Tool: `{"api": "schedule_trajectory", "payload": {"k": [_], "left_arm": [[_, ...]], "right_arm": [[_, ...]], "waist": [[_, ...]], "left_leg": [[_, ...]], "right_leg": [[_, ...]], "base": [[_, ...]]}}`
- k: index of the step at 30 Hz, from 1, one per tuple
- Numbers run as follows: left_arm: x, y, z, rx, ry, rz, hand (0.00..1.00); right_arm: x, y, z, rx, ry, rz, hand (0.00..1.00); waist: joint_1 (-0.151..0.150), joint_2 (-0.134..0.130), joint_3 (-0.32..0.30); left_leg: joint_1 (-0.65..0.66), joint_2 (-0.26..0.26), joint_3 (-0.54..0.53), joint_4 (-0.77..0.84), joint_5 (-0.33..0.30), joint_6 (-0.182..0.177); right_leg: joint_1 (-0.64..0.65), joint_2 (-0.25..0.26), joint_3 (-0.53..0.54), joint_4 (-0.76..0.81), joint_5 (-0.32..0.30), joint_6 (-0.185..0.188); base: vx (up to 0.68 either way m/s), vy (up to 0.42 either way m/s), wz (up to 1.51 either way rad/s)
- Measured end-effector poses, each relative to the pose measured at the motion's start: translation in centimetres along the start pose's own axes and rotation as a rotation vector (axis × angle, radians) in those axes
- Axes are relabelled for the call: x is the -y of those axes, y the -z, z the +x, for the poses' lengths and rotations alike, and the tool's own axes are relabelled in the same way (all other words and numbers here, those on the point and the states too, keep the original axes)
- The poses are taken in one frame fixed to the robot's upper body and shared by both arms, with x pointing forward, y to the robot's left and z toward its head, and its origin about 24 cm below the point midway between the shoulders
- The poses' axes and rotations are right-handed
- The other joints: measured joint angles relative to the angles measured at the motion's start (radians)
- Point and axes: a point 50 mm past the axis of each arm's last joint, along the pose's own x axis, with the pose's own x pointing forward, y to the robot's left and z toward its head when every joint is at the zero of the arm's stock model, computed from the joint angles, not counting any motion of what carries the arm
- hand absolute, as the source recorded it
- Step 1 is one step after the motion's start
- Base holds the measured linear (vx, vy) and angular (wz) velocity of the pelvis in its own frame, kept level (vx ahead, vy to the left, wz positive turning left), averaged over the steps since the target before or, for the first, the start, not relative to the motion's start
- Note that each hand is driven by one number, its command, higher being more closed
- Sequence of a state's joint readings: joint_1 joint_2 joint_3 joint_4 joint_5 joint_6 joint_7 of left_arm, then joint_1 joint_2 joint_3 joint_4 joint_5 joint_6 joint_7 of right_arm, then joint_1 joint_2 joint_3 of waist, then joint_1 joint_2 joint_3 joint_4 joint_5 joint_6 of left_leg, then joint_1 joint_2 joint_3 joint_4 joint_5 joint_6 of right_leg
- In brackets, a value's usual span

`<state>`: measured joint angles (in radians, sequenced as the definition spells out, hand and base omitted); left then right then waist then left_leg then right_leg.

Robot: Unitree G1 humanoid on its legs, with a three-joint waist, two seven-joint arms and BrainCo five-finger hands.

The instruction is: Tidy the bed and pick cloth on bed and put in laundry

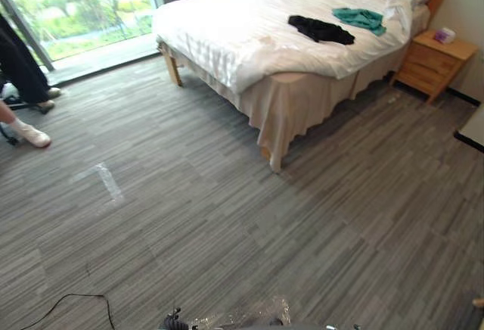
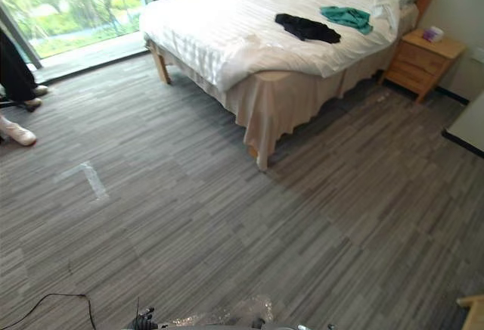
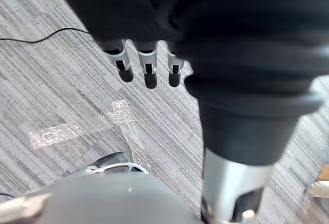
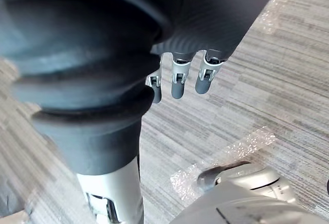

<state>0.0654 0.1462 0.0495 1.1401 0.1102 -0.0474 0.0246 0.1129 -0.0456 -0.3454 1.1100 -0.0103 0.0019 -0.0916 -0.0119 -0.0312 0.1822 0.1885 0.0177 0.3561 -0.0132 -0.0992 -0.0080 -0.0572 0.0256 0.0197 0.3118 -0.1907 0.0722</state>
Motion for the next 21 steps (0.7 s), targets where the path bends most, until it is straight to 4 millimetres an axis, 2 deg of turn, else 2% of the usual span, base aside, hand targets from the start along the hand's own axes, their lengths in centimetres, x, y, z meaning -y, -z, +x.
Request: {"api": "schedule_trajectory", "payload": {"k": [2, 3, 4, 5, 6, 7, 8, 10, 11, 12, 13, 14, 15, 16, 17, 18, 19, 20, 21], "left_arm": [[-0.3, 0.0, 0.0, -0.001, -0.008, 0.002, 0.0], [-0.2, 0.0, 0.0, -0.001, -0.009, 0.002, 0.0], [-0.3, 0.0, 0.0, -0.005, -0.01, 0.002, 0.0], [-0.3, 0.1, 0.0, -0.007, -0.01, 0.002, 0.0], [-0.3, 0.0, 0.1, -0.009, -0.009, 0.002, 0.0], [-0.2, -0.1, 0.1, -0.006, -0.008, 0.002, 0.0], [0.0, -0.6, 0.2, 0.003, -0.003, 0.001, 0.0], [0.4, -1.8, 0.4, 0.026, 0.007, -0.001, 0.0], [0.5, -2.5, 0.6, 0.038, 0.008, -0.017, 0.0], [0.6, -2.9, 0.7, 0.045, 0.004, -0.06, 0.0], [1.2, -2.9, 0.7, 0.041, 0.001, -0.139, 0.0], [2.5, -3.3, 0.6, 0.049, 0.027, -0.181, 0.0], [4.0, -3.7, 0.5, 0.06, 0.063, -0.217, 0.0], [4.2, -4.3, 0.5, 0.086, 0.063, -0.23, 0.0], [4.2, -4.3, 0.4, 0.089, 0.058, -0.251, 0.0], [4.0, -4.1, 0.4, 0.09, 0.044, -0.284, 0.0], [3.9, -4.2, 0.3, 0.097, 0.035, -0.309, 0.0], [3.9, -4.4, 0.3, 0.109, 0.031, -0.319, 0.0], [4.0, -5.0, 0.3, 0.129, 0.034, -0.317, 0.0]], "right_arm": [[-0.1, 0.0, 0.0, 0.005, 0.004, 0.025, 0.0], [0.1, -0.1, 0.0, 0.006, 0.011, 0.035, 0.0], [0.2, 0.0, 0.0, 0.004, 0.027, 0.069, 0.0], [0.2, 0.0, 0.0, 0.001, 0.033, 0.09, 0.0], [0.3, 0.2, -0.1, -0.007, 0.042, 0.131, 0.0], [0.5, 0.2, -0.1, -0.009, 0.048, 0.148, 0.0], [0.7, 0.3, -0.1, -0.013, 0.061, 0.167, 0.0], [1.1, 0.1, 0.0, -0.009, 0.079, 0.186, 0.0], [1.2, 0.3, 0.0, -0.014, 0.092, 0.205, 0.0], [1.2, 0.7, -0.1, -0.026, 0.094, 0.219, 0.0], [1.2, 1.0, -0.2, -0.036, 0.1, 0.253, 0.0], [1.7, 0.1, -0.1, -0.003, 0.109, 0.257, 0.0], [1.8, -0.6, 0.0, 0.03, 0.111, 0.267, 0.0], [1.9, -0.7, -0.1, 0.037, 0.115, 0.28, 0.0], [2.1, -0.6, -0.1, 0.034, 0.121, 0.287, 0.0], [2.2, -0.7, -0.1, 0.038, 0.122, 0.29, 0.0], [2.0, -0.9, -0.1, 0.046, 0.12, 0.287, 0.0], [1.7, -1.3, -0.1, 0.06, 0.111, 0.274, 0.0], [1.4, -1.9, 0.0, 0.08, 0.099, 0.248, 0.0]], "waist": [[-0.002, -0.001, 0.011], [-0.001, -0.005, 0.012], [-0.007, 0.005, 0.021], [-0.013, 0.007, 0.021], [-0.029, 0.013, 0.021], [-0.031, 0.019, 0.023], [-0.032, 0.034, 0.026], [-0.029, 0.056, 0.038], [-0.03, 0.056, 0.04], [-0.03, 0.05, 0.044], [-0.024, 0.051, 0.061], [-0.03, 0.092, 0.081], [-0.039, 0.102, 0.079], [-0.043, 0.108, 0.075], [-0.041, 0.113, 0.07], [-0.037, 0.122, 0.062], [-0.035, 0.124, 0.058], [-0.031, 0.114, 0.059], [-0.027, 0.098, 0.06]], "left_leg": [[0.006, 0.009, 0.039, 0.025, -0.02, 0.006], [0.014, 0.019, 0.053, 0.031, -0.026, 0.005], [0.031, 0.042, 0.083, 0.051, -0.046, -0.014], [0.034, 0.056, 0.089, 0.059, -0.053, -0.024], [0.043, 0.092, 0.094, 0.067, -0.067, -0.048], [0.05, 0.117, 0.097, 0.067, -0.07, -0.062], [0.051, 0.169, 0.102, 0.063, -0.071, -0.093], [0.053, 0.246, 0.109, 0.04, -0.057, -0.142], [0.062, 0.27, 0.109, 0.009, -0.046, -0.163], [0.083, 0.275, 0.116, -0.015, -0.034, -0.191], [0.146, 0.297, 0.154, -0.046, -0.027, -0.205], [0.168, 0.325, 0.192, -0.047, 0.005, -0.195], [0.164, 0.323, 0.233, -0.039, 0.107, -0.186], [0.168, 0.342, 0.237, -0.021, 0.214, -0.203], [0.168, 0.365, 0.243, 0.0, 0.269, -0.227], [0.149, 0.425, 0.246, 0.085, 0.366, -0.224], [0.122, 0.473, 0.244, 0.155, 0.451, -0.155], [0.082, 0.507, 0.244, 0.251, 0.516, -0.072], [0.021, 0.511, 0.212, 0.398, 0.477, -0.067]], "right_leg": [[-0.064, -0.039, -0.109, 0.135, -0.054, 0.078], [-0.083, -0.05, -0.149, 0.182, -0.056, 0.078], [-0.127, -0.102, -0.267, 0.288, -0.078, 0.034], [-0.137, -0.124, -0.298, 0.304, -0.088, 0.017], [-0.154, -0.153, -0.323, 0.295, -0.095, 0.002], [-0.165, -0.16, -0.323, 0.271, -0.093, -0.003], [-0.197, -0.166, -0.321, 0.196, -0.071, -0.016], [-0.26, -0.184, -0.309, 0.042, 0.042, 0.009], [-0.3, -0.219, -0.295, -0.086, 0.154, 0.052], [-0.304, -0.252, -0.287, -0.177, 0.218, 0.071], [-0.304, -0.268, -0.322, -0.168, 0.382, 0.059], [-0.348, -0.259, -0.328, -0.047, 0.354, -0.013], [-0.419, -0.272, -0.312, 0.112, 0.246, -0.024], [-0.434, -0.278, -0.316, 0.209, 0.162, -0.035], [-0.429, -0.269, -0.323, 0.237, 0.124, -0.042], [-0.4, -0.234, -0.34, 0.252, 0.068, -0.057], [-0.365, -0.214, -0.353, 0.234, 0.046, -0.072], [-0.323, -0.194, -0.361, 0.202, 0.031, -0.092], [-0.28, -0.182, -0.357, 0.161, 0.032, -0.112]], "base": [[-0.01, -0.1, -0.54], [0.04, -0.12, -0.8], [0.07, -0.119, -0.64], [0.11, -0.166, -0.56], [0.13, -0.145, -0.23], [0.3, -0.339, -0.26], [0.33, -0.355, -0.24], [0.37, -0.429, -0.17], [0.4, -0.477, 0.01], [0.5, -0.568, -0.07], [0.45, -0.452, -0.17], [0.49, -0.536, -0.28], [0.48, -0.594, -0.07], [0.37, -0.533, 0.03], [0.43, -0.583, 0.01], [0.37, -0.457, -0.14], [0.5, -0.497, -0.19], [0.51, -0.411, -0.14], [0.58, -0.436, -0.09]]}}
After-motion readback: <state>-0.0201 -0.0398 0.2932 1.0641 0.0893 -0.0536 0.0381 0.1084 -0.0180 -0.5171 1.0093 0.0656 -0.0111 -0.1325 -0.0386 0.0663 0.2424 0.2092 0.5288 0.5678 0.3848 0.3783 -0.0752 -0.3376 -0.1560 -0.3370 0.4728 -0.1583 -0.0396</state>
